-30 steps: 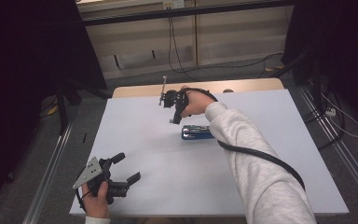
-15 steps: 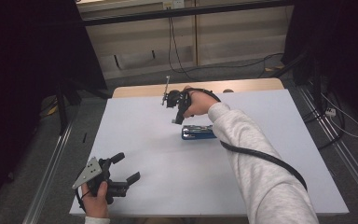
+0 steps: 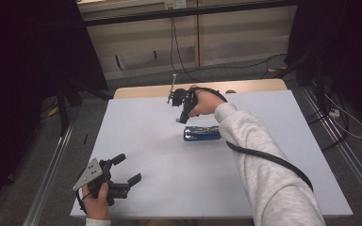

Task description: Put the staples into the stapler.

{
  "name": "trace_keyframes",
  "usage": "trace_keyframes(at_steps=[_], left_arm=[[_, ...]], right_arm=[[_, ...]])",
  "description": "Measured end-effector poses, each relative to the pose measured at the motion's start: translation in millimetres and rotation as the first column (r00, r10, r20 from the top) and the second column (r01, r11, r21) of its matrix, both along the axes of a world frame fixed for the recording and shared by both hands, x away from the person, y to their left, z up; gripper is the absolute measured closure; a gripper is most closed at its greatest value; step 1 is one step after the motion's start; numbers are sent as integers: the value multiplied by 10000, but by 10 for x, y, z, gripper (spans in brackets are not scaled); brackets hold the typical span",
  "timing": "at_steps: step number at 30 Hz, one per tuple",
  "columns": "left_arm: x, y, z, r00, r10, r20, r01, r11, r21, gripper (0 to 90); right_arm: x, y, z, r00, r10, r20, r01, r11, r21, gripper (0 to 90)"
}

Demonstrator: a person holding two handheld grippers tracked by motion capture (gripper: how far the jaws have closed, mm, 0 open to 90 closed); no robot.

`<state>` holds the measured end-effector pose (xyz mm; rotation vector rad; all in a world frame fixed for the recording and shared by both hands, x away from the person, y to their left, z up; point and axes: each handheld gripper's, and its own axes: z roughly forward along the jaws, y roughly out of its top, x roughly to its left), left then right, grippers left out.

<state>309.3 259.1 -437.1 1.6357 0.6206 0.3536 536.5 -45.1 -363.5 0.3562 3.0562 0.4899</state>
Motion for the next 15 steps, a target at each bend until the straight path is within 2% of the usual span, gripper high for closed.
trace_keyframes(at_steps=[15], left_arm=[[1, 1, -1, 10000, 29, 0, -29, 10000, 6, 23]], right_arm=[[-11, -90, -37, 9999, -43, -101, 43, 10000, 26, 784]])
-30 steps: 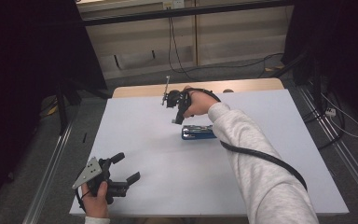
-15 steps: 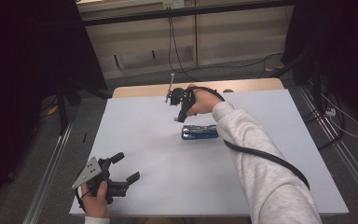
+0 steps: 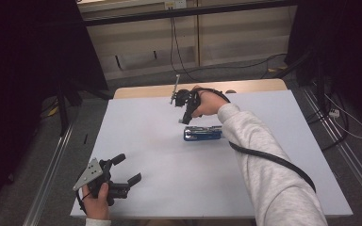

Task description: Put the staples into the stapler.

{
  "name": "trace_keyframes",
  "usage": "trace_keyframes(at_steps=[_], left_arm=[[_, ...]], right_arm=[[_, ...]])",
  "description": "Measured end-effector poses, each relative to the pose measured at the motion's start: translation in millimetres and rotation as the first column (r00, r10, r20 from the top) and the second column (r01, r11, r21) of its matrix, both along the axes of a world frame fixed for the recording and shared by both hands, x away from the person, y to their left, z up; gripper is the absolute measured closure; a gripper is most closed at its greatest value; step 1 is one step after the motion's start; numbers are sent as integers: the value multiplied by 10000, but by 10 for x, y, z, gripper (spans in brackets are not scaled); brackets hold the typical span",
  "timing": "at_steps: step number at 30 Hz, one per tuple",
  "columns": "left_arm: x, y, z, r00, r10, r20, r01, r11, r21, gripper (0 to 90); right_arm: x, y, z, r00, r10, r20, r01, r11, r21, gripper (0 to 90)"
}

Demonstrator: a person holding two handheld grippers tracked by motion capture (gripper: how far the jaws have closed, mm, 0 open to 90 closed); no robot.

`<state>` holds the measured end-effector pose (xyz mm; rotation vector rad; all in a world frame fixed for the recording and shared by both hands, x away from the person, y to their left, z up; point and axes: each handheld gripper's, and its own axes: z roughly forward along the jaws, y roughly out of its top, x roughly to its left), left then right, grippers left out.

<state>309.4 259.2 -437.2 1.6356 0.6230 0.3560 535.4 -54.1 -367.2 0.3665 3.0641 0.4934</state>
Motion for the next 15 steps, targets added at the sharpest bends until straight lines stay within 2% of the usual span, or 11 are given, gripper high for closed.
trace_keyframes(at_steps=[15], left_arm=[[4, -7, -4, 10000, 1, -25, 0, 10000, 67, 23]], right_arm=[[-29, -123, -6, 10000, -71, 2, 71, 9999, -105, 785]])
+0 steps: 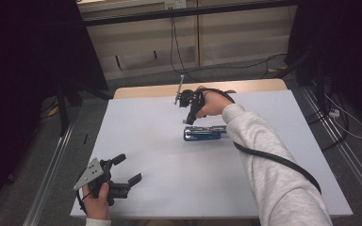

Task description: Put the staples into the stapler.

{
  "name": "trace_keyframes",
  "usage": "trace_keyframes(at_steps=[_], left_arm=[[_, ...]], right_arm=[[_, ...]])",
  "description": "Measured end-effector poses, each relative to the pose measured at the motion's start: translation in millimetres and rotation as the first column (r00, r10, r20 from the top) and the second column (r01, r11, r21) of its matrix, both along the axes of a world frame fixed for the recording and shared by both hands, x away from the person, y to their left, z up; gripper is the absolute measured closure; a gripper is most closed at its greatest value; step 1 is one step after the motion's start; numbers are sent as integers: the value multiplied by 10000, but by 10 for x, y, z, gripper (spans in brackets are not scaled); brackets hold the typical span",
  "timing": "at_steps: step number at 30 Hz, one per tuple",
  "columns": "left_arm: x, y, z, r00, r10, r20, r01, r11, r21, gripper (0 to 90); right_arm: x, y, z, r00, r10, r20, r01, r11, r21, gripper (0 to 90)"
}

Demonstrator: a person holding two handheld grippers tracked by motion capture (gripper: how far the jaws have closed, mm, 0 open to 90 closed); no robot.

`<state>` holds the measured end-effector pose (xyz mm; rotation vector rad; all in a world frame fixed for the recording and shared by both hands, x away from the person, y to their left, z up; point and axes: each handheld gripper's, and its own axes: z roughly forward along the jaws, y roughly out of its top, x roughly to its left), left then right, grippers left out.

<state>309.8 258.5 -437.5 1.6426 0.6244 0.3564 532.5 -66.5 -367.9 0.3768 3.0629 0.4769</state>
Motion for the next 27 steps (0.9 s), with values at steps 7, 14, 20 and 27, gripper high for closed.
trace_keyframes(at_steps=[7, 14, 20, 27], left_arm=[[0, -5, -1, 10000, -1, -38, 1, 10000, -32, 23], [1, -3, -1, 10000, 8, -46, -8, 10000, -5, 23], [-2, -3, -2, 9999, -42, -122, 42, 10000, 20, 23], [3, -5, -2, 10000, -34, -43, 34, 10000, 32, 23]], right_arm=[[-12, -46, -4, 10000, 47, -47, -48, 10000, -11, 784], [-18, -52, 2, 10000, 8, -54, -7, 10000, 40, 785], [-21, -50, -25, 10000, -38, -68, 38, 10000, 72, 785], [-24, -51, -83, 9999, 91, -78, -91, 10000, 0, 785]])
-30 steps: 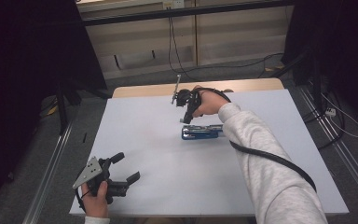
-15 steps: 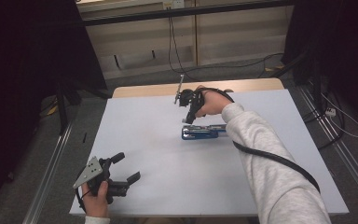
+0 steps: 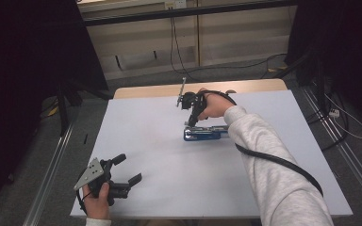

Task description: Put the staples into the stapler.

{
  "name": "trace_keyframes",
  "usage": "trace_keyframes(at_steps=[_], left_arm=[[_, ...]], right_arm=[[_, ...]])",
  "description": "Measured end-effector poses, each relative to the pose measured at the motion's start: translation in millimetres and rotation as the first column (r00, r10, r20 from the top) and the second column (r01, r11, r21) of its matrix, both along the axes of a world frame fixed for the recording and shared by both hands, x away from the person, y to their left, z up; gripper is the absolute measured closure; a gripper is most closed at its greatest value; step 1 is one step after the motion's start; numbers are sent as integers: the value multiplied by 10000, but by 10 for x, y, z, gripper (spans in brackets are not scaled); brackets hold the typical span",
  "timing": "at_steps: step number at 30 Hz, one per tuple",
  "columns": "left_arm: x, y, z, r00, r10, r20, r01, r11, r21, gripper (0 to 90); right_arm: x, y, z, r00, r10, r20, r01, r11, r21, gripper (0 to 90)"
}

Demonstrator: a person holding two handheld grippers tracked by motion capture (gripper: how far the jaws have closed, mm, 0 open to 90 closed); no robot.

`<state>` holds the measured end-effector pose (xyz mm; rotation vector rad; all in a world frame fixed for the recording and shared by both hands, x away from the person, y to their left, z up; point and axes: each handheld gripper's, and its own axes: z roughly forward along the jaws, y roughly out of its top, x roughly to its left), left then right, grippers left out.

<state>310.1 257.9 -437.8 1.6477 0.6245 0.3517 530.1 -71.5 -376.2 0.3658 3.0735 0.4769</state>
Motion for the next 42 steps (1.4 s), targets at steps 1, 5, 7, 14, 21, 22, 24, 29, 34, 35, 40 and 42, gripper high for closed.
trace_keyframes(at_steps=[1, 5, 7, 14, 21, 22, 24, 29, 34, 35, 40, 42], left_arm=[[0, 0, 0, 10000, -1, 3, 1, 10000, 7, 23], [-2, -1, -1, 10000, -14, -44, 14, 10000, 8, 23], [0, -1, -1, 10000, -9, -29, 9, 10000, 31, 23], [-1, -3, -2, 10000, -40, -76, 40, 10000, 26, 23], [4, -1, 0, 10000, 24, 40, -24, 10000, 51, 23], [1, -2, 0, 10000, -6, -9, 6, 10000, 30, 23], [3, -1, 0, 10000, 28, 42, -28, 10000, 44, 23], [5, -1, -1, 10000, 9, 35, -9, 10000, 55, 23], [6, -1, -1, 10000, -1, 37, 1, 10000, 68, 23], [3, -3, -1, 10000, -20, -18, 20, 10000, 39, 23], [2, -1, -2, 10000, -23, -41, 23, 10000, 75, 23], [1, -8, -5, 9999, -53, -103, 54, 10000, 16, 23]], right_arm=[[-10, 1, -21, 10000, -50, -84, 50, 10000, -33, 785], [-9, -11, -35, 10000, 6, -89, -6, 10000, -8, 785], [-14, -24, -51, 10000, -14, -90, 14, 10000, -23, 784], [-21, -36, -97, 9999, -43, -119, 43, 10000, -37, 785], [-20, -28, -152, 9998, 76, -157, -78, 9999, -104, 784], [-20, -25, -161, 9999, 90, -140, -92, 9999, -104, 784], [-19, -23, -171, 9998, 68, -185, -70, 9999, -96, 785], [-11, -22, -178, 9999, 23, -147, -25, 9999, -117, 784], [-9, -18, -186, 9998, 127, -157, -129, 9998, -128, 784], [-12, -16, -187, 9998, 87, -164, -90, 9998, -157, 784], [-12, -17, -193, 9998, 105, -147, -107, 9999, -129, 784], [-9, -20, -198, 9998, 107, -159, -109, 9998, -154, 784]])
